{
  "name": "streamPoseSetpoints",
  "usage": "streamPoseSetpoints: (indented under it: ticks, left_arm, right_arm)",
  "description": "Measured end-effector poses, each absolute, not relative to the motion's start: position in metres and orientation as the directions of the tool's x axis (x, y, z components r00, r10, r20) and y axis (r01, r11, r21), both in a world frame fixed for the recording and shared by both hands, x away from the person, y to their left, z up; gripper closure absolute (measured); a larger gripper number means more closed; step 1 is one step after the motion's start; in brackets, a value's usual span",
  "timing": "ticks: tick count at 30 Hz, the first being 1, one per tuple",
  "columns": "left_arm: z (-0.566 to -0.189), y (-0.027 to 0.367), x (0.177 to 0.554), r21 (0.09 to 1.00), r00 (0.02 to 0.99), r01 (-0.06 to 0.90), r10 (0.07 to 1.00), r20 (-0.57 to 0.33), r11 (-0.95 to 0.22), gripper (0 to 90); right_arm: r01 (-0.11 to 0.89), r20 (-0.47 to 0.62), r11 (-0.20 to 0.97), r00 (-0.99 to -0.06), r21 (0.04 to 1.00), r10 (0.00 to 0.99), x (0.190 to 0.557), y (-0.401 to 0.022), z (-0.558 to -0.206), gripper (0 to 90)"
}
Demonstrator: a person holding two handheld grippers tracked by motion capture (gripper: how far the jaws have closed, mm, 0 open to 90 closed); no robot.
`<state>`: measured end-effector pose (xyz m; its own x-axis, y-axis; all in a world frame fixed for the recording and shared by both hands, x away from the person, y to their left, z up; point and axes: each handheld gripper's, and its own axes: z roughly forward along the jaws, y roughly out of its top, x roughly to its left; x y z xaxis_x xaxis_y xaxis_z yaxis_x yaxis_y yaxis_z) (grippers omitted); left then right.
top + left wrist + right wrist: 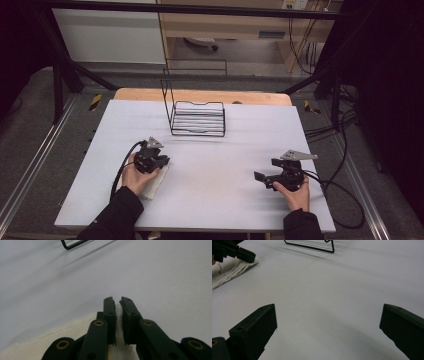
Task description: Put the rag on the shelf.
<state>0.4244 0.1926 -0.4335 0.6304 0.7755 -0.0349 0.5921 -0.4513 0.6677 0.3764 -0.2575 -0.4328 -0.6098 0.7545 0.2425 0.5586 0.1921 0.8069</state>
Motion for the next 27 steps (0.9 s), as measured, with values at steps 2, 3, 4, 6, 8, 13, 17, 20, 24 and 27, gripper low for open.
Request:
streamPoseSetpoints:
  ticks: [2,3,4,6,8,13,17,20,24,27]
  left_arm:
    - [-0.432,0.193,0.424,0.675,0.632,0.586,0.774,-0.036,-0.447,82.8]
    - [-0.431,0.192,0.423,0.682,0.633,0.585,0.772,-0.047,-0.439,82.8]
    - [-0.43,0.192,0.422,0.687,0.637,0.584,0.768,-0.058,-0.433,83.0]
    - [-0.427,0.19,0.421,0.693,0.641,0.586,0.764,-0.08,-0.419,83.1]
    - [-0.426,0.187,0.419,0.698,0.645,0.59,0.757,-0.106,-0.406,83.2]
    - [-0.423,0.172,0.414,0.704,0.671,0.58,0.731,-0.126,-0.411,83.2]
    - [-0.423,0.158,0.412,0.71,0.679,0.578,0.719,-0.145,-0.402,83.1]
    - [-0.424,0.149,0.414,0.711,0.684,0.581,0.711,-0.163,-0.396,83.1]
    - [-0.432,0.142,0.419,0.697,0.693,0.582,0.704,-0.155,-0.419,82.3]
    - [-0.431,0.143,0.419,0.708,0.703,0.564,0.697,-0.142,-0.425,77.6]
  right_arm:
    - [0.558,0.242,0.193,-0.612,0.807,0.753,0.376,-0.257,-0.433,1.6]
    - [0.558,0.242,0.193,-0.612,0.807,0.753,0.376,-0.257,-0.433,1.6]
    - [0.56,0.244,0.193,-0.61,0.805,0.754,0.376,-0.257,-0.433,1.6]
    - [0.557,0.243,0.193,-0.613,0.808,0.752,0.376,-0.257,-0.433,1.6]
    - [0.558,0.244,0.192,-0.612,0.808,0.752,0.376,-0.258,-0.433,1.6]
    - [0.559,0.249,0.187,-0.611,0.807,0.751,0.377,-0.257,-0.433,1.8]
    - [0.562,0.253,0.185,-0.609,0.806,0.752,0.377,-0.256,-0.433,1.9]
    - [0.564,0.255,0.183,-0.609,0.806,0.751,0.377,-0.256,-0.433,2.0]
    - [0.561,0.252,0.186,-0.612,0.807,0.75,0.377,-0.255,-0.433,2.2]
    - [0.562,0.253,0.19,-0.614,0.805,0.748,0.377,-0.254,-0.434,2.4]
